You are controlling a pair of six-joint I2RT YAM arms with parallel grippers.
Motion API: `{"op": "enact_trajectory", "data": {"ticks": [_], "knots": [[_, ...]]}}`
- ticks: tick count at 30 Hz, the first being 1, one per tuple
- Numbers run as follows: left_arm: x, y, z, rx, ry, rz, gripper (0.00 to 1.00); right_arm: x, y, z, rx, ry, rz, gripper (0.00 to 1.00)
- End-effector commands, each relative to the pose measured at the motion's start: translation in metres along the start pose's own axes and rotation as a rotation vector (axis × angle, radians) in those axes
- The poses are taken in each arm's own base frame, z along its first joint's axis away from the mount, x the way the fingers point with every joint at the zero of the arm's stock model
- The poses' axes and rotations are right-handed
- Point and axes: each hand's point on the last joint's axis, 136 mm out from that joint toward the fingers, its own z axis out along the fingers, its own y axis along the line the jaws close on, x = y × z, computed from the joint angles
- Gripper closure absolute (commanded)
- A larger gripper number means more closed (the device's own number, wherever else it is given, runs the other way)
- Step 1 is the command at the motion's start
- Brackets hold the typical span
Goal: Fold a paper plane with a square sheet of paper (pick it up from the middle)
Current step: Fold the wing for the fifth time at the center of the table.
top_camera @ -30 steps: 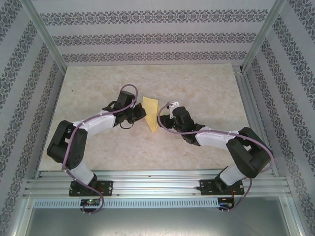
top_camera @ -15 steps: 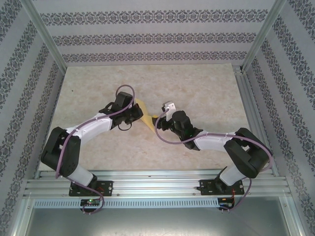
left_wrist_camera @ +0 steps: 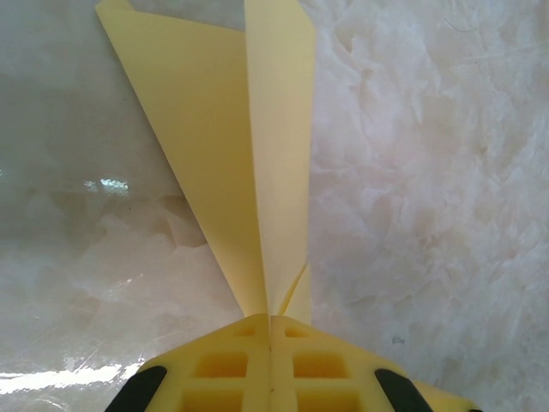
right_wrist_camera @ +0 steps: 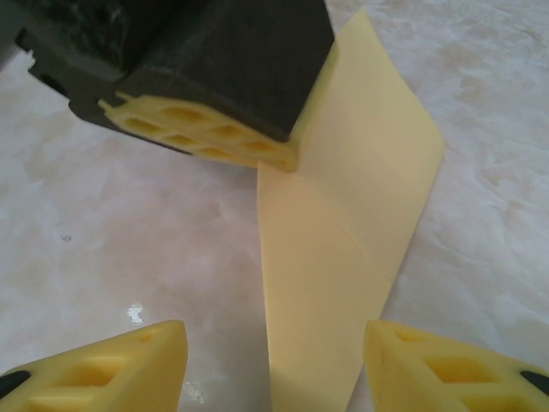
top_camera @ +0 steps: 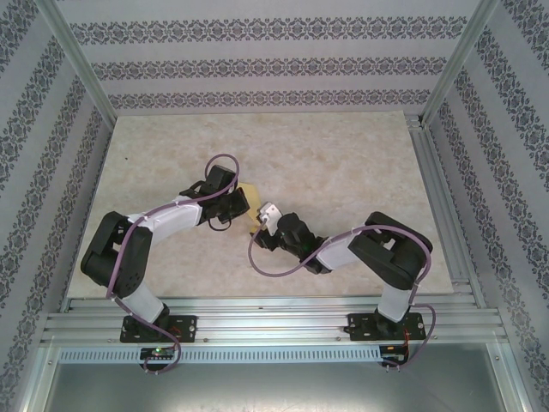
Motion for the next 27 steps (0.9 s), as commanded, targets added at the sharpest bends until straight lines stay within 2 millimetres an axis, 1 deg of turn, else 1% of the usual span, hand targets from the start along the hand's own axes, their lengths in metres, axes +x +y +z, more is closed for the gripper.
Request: {"op": "enact_trajectory", "data": {"ticks": [1,10,13,19,22,26,27], "knots": [[-0.001,-0.003,-0.001,-0.014,-0.004,-0.009,0.95,-0.019,-0.001,0.008,0.04,-0.082,-0.037,0.45],[0.001,-0.004,0.0,-0.01,0.007,-0.014,0.95,-0.024,-0.006,0.026,0.111,-0.099,-0.07,0.53],[0.001,-0.005,0.0,-0.007,0.009,-0.013,0.95,-0.021,-0.006,0.031,0.118,-0.09,-0.075,0.58],[0.001,-0.007,-0.002,0.002,0.011,-0.015,0.94,-0.014,-0.007,0.034,0.121,-0.074,-0.064,0.69],[0.001,-0.009,-0.003,0.011,0.013,-0.018,0.92,-0.011,-0.007,0.035,0.12,-0.071,-0.059,0.71],[0.001,-0.011,-0.002,0.026,0.017,-0.029,0.88,-0.01,-0.006,0.038,0.114,-0.076,-0.06,0.79],[0.0,-0.012,-0.003,0.027,0.016,-0.028,0.85,-0.009,-0.006,0.038,0.112,-0.075,-0.06,0.81]]}}
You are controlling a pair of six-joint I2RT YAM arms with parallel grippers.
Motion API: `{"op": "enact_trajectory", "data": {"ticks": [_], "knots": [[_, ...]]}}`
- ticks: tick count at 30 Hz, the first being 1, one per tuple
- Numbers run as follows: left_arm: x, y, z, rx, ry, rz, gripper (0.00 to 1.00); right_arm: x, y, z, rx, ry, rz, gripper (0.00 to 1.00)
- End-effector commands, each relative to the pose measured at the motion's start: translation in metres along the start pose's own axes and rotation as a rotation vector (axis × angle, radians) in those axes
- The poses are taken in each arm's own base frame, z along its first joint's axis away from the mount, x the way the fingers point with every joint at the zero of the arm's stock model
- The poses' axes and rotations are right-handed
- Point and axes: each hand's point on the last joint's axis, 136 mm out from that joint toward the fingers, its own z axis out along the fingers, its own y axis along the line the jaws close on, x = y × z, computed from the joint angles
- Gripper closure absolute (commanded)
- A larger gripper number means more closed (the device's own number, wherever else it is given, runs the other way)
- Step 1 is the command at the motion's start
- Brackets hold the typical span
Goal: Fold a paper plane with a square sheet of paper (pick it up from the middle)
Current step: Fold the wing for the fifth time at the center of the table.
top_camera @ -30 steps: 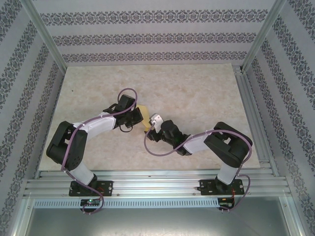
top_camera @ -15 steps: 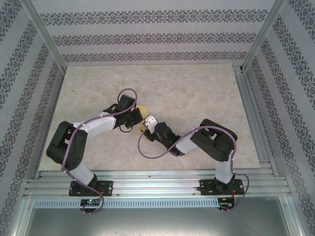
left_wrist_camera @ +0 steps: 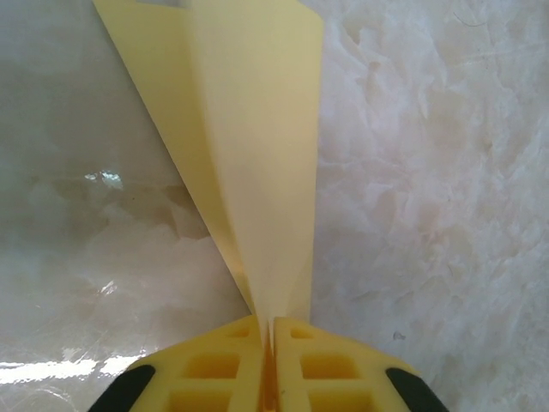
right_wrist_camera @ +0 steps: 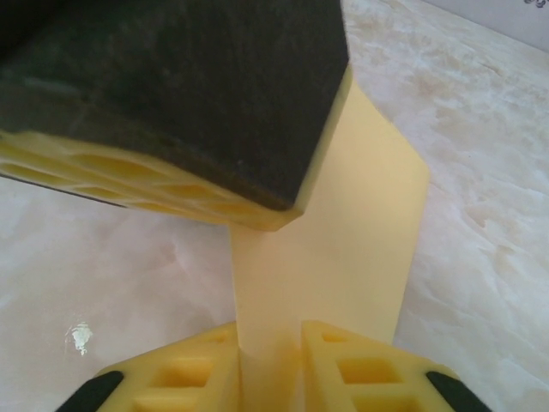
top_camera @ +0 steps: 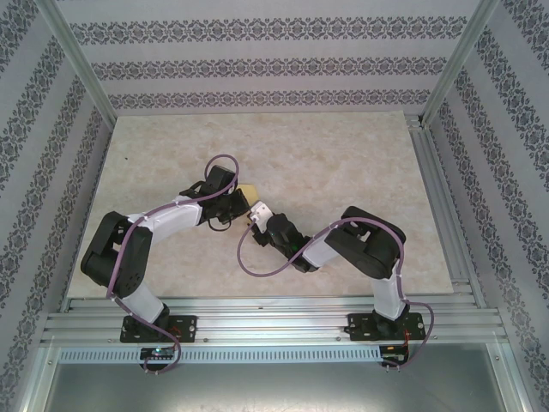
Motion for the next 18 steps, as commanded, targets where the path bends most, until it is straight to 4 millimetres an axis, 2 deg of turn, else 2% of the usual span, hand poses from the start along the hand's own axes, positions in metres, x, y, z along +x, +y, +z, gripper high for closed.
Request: {"op": "enact_trajectory", "data": {"ticks": [1,5,10,14,18], "knots": [[-0.004,-0.013,-0.004,0.032,-0.003,-0.011,0.81,-0.008,0.001,0.003,0.003,-0.039,0.015,0.83],[-0.015,-0.009,-0.011,0.032,-0.029,-0.014,0.71,-0.007,0.0,-0.002,-0.011,-0.049,0.03,0.9],[-0.023,0.003,-0.009,0.025,-0.033,-0.032,0.63,-0.008,0.002,-0.009,-0.04,-0.071,0.037,0.9],[-0.024,0.007,-0.002,0.022,-0.018,-0.038,0.66,-0.007,0.005,-0.01,-0.057,-0.071,0.036,0.9],[-0.022,0.006,-0.001,0.033,-0.004,-0.034,0.8,-0.011,0.006,-0.008,-0.062,-0.083,0.041,0.86]]}}
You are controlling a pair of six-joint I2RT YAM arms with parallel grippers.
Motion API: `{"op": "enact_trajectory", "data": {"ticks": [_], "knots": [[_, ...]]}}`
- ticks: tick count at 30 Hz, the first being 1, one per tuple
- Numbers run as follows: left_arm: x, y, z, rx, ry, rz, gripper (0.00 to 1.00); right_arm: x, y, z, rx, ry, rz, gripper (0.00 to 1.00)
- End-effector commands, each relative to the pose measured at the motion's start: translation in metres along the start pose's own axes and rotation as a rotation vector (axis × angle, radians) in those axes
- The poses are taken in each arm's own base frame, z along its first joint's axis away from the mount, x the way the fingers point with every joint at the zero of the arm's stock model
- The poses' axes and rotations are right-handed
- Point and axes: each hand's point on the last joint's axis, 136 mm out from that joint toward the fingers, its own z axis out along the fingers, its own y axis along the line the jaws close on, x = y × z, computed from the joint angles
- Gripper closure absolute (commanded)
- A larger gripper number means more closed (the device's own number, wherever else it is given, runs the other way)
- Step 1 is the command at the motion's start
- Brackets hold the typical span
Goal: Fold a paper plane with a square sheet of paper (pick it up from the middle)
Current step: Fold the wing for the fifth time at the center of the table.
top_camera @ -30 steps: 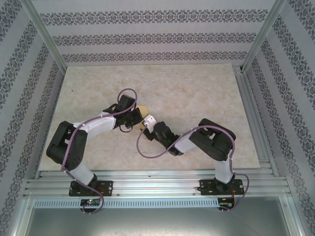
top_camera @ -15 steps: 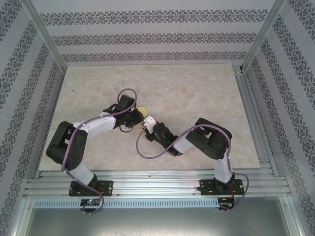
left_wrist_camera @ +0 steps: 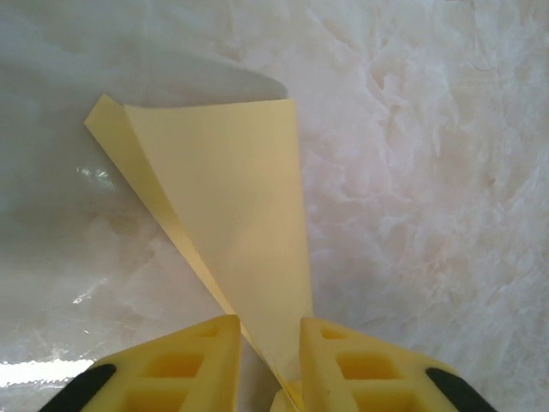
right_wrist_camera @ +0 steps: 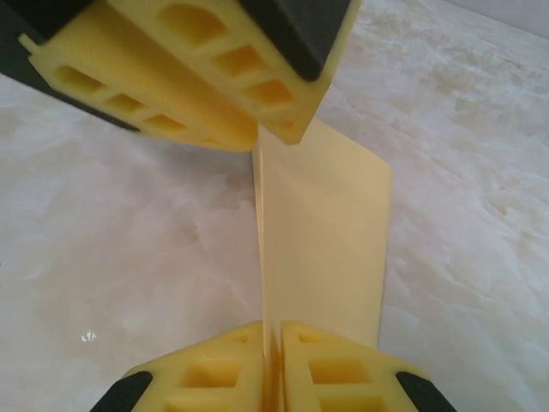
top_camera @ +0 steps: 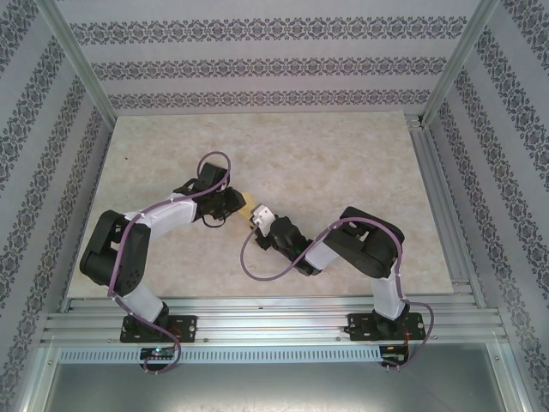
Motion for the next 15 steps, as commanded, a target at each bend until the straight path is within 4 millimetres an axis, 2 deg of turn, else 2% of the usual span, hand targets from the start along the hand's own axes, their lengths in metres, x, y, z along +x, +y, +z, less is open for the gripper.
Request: {"op": "enact_trajectory", "data": {"ticks": [1,3,6,15], "knots": [[-0.004,-0.008,0.002,0.034,0.007,0.017,0.83,-0.018,0.0,0.001,-0.017,-0.061,0.026,0.84],[-0.003,-0.009,0.002,0.038,0.013,0.019,0.89,-0.02,-0.001,0.004,-0.014,-0.065,0.028,0.83],[-0.002,-0.009,0.002,0.041,0.019,0.018,0.92,-0.022,-0.003,0.007,-0.004,-0.067,0.036,0.81],[0.0,-0.012,-0.001,0.052,0.031,0.011,0.92,-0.021,-0.009,0.017,0.015,-0.05,0.029,0.78]]}}
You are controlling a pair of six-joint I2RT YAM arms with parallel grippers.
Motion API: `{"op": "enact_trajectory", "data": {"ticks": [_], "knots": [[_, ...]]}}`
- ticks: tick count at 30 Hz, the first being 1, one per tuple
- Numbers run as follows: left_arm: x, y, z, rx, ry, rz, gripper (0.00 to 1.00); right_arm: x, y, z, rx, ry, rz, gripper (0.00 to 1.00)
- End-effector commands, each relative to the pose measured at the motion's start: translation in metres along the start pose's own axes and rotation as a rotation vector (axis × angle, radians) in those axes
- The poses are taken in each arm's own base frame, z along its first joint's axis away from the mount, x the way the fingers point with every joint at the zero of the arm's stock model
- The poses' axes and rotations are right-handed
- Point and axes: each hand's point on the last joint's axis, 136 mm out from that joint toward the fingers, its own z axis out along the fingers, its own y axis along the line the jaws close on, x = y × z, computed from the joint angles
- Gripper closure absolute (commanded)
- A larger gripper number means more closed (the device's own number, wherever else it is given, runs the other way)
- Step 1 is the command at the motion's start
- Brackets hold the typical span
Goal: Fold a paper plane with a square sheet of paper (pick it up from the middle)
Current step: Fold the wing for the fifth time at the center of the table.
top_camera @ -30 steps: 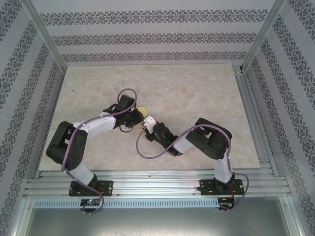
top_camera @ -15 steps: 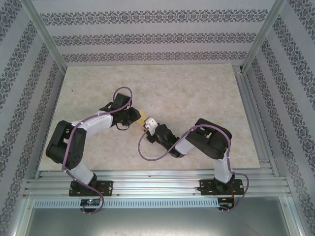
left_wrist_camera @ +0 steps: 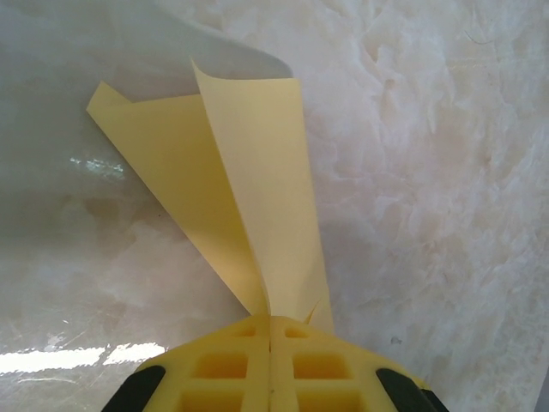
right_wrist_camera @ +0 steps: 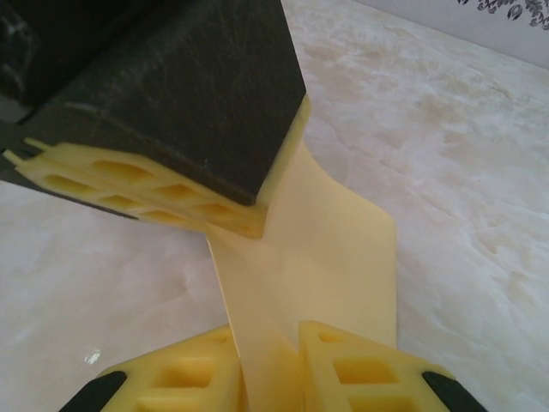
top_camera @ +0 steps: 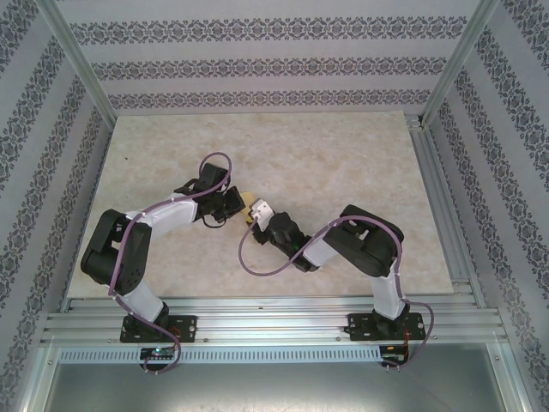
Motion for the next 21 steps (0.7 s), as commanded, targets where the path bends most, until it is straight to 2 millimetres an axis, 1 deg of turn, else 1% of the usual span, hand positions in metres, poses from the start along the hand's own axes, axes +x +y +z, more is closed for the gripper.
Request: {"op": "enact_trajectory", "data": {"ticks": [1,5,8,12,16,19,21], "knots": [[-0.006,-0.01,-0.003,0.033,-0.008,0.006,0.92,-0.002,-0.002,0.008,0.001,-0.006,0.011,0.78],[-0.007,-0.011,-0.005,0.033,-0.011,0.011,0.91,0.0,-0.001,0.009,-0.007,-0.003,0.015,0.83],[-0.009,-0.01,-0.008,0.022,-0.024,0.019,0.85,0.001,-0.002,0.007,-0.021,-0.003,0.036,0.89],[-0.019,-0.006,-0.018,-0.011,-0.07,0.034,0.66,0.004,0.0,0.005,-0.059,0.0,0.098,0.95],[-0.028,0.001,-0.028,-0.011,-0.111,0.021,0.47,0.004,-0.002,0.004,-0.113,-0.008,0.237,0.97],[-0.031,0.007,-0.032,0.0,-0.13,0.008,0.37,0.002,-0.004,0.003,-0.157,-0.016,0.368,0.98],[-0.034,0.011,-0.035,0.007,-0.142,0.003,0.33,0.002,-0.004,0.002,-0.185,-0.014,0.441,0.99]]}}
